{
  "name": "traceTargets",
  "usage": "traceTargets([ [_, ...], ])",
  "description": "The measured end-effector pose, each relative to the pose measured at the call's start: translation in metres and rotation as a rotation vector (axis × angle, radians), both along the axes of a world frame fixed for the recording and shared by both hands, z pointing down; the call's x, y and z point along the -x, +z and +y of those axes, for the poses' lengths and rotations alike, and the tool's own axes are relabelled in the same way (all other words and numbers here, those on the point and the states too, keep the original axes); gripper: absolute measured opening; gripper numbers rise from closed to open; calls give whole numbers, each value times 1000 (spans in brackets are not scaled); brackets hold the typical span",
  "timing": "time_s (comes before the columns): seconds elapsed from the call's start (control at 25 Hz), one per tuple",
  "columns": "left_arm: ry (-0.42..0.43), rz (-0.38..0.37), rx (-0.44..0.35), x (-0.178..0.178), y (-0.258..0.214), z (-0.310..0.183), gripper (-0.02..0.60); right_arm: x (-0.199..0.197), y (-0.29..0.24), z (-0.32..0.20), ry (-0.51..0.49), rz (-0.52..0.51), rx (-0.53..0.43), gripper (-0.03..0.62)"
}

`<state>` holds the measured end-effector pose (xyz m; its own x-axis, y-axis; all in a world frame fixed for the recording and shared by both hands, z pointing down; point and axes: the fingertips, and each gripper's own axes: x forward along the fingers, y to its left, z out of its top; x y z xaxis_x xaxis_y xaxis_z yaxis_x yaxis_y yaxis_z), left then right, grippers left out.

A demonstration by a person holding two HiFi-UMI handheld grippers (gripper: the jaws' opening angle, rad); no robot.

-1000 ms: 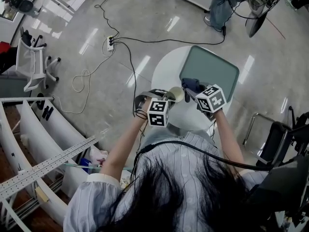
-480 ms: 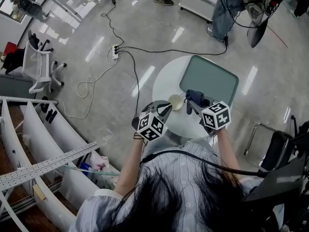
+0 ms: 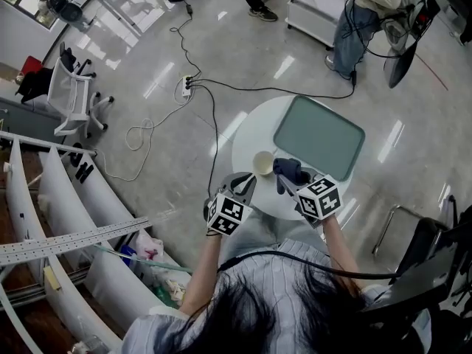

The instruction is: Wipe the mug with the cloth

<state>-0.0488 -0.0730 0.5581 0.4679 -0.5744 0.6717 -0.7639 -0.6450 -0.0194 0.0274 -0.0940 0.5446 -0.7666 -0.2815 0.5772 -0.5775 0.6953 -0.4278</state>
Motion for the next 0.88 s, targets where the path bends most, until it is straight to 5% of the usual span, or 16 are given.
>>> traceTargets([
  [0.24,-161,59,31,-2,-5,22,41,2,0,23,-59,-42,23,80],
  [0.88,-183,63,48,15,-3,70,41,19,14,66,-67,-38,29,80],
])
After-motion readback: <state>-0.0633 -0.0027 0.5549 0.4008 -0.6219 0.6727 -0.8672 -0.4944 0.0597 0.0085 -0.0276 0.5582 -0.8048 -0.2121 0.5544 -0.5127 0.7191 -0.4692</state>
